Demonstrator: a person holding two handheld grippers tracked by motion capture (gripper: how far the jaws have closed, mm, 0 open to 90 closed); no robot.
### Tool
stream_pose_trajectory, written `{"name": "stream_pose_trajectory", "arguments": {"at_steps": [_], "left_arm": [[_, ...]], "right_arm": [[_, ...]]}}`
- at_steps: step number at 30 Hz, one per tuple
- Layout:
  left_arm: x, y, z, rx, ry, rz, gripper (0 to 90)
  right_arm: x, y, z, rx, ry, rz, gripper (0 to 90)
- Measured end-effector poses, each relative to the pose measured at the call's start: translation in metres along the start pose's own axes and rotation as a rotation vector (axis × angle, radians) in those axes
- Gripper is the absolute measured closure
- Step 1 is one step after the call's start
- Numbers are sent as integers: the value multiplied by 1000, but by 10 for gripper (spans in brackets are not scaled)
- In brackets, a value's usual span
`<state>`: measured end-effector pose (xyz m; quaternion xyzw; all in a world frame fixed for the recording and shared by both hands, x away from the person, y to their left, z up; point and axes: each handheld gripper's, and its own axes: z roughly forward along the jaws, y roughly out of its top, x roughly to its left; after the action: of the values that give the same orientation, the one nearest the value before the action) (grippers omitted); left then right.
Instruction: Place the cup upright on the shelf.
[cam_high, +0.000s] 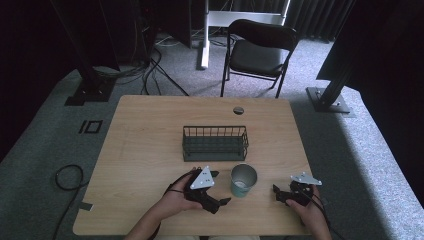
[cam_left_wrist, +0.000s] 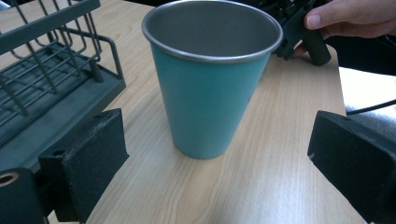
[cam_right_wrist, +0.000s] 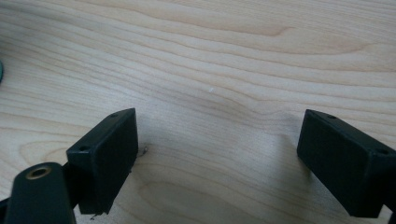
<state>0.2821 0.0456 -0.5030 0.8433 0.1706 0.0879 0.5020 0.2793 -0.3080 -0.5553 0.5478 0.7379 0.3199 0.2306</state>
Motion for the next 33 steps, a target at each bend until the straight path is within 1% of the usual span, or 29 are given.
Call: {"name": "stream_pose_trajectory", "arguments": {"at_steps": [3, 6, 7, 10, 12, 13, 14, 16, 18, 27, 29, 33], "left_arm": [[0, 3, 8, -2, -3, 4, 48], [-1, 6, 16, -23, -14, -2, 48], [-1, 7, 18, -23, -16, -4, 48], [-1, 8, 25, -33, -10, -5, 48], [-1, 8, 29, -31, 5, 7, 48], [-1, 7, 31, -34, 9, 5, 48], [-1, 7, 33, -34, 4, 5, 48], [-1, 7, 37, -38, 9, 9, 48], [-1, 8, 39, -45, 2, 6, 48], [0, 10, 48, -88, 15, 3, 48], [1, 11, 49, -106, 16, 0, 48], [0, 12, 53, -119, 20, 3, 48]], "right_arm": [[0, 0, 0, 0, 0, 0, 122], [0, 0, 0, 0, 0, 0, 121], [0, 0, 0, 0, 0, 0, 121], [0, 0, 0, 0, 0, 1, 121], [0, 0, 0, 0, 0, 1, 121], [0, 0, 0, 0, 1, 1, 121], [0, 0, 0, 0, 1, 1, 121], [0, 0, 0, 0, 0, 0, 121], [0, 0, 0, 0, 0, 0, 121], [-1, 0, 0, 0, 5, -6, 121], [-1, 0, 0, 0, 5, -6, 121], [-1, 0, 0, 0, 5, -6, 122]]}}
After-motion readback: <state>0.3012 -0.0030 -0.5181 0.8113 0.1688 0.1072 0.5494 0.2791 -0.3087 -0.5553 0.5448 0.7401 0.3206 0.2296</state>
